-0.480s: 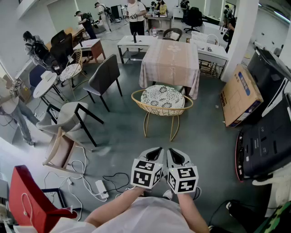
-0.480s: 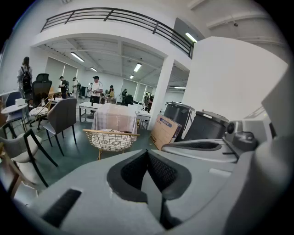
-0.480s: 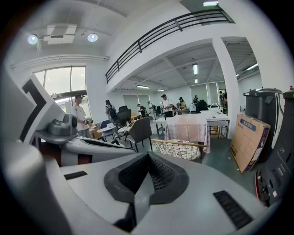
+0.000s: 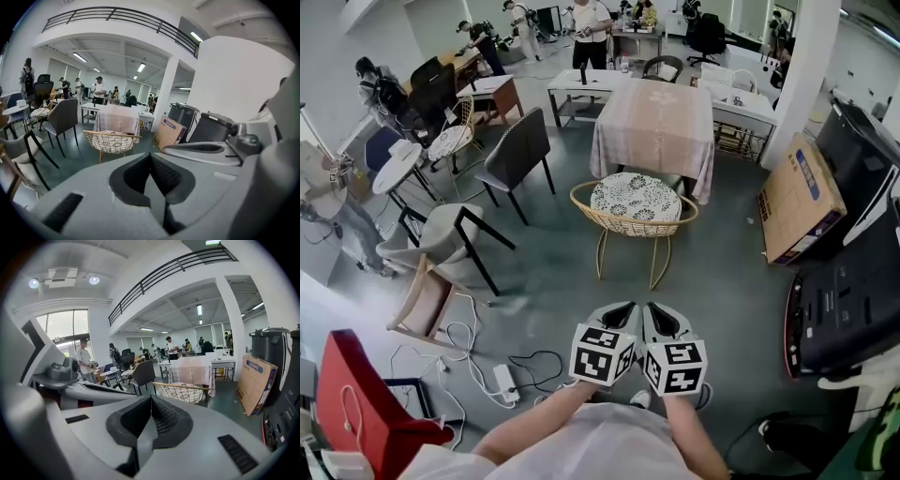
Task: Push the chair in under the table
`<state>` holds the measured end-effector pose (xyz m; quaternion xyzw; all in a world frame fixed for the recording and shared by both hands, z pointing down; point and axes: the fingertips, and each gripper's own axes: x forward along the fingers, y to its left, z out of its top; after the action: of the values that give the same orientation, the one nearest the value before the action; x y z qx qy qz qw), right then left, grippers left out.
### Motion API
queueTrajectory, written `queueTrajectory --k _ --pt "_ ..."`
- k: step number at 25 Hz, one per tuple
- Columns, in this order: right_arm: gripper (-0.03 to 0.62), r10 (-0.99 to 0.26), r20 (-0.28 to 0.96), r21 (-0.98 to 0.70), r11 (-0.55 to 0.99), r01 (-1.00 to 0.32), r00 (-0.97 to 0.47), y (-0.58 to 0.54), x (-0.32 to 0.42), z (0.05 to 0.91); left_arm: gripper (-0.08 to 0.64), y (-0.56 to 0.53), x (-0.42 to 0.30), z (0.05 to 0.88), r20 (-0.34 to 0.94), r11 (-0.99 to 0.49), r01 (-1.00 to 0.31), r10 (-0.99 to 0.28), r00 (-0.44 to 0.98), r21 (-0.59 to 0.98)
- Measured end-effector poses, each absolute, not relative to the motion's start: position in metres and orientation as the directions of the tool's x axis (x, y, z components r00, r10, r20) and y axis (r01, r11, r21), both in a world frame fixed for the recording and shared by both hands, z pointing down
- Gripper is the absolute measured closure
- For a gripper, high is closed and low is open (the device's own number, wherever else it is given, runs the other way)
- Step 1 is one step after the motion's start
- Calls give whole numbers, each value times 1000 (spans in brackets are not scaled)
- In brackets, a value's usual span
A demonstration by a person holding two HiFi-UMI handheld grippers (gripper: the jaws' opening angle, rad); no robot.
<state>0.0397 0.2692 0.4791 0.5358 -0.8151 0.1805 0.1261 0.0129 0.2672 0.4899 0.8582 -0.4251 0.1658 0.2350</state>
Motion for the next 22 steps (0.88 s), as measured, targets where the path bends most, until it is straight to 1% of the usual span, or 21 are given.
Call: queueTrajectory --k 14,22 --pt "588 -784 418 -154 437 -886 -459 248 95 489 557 248 68 500 509 -490 -842 -677 531 227" --pt "588 -767 438 -141 455 -879 -468 223 90 497 557 223 61 508 519 -471 -848 -676 523 242"
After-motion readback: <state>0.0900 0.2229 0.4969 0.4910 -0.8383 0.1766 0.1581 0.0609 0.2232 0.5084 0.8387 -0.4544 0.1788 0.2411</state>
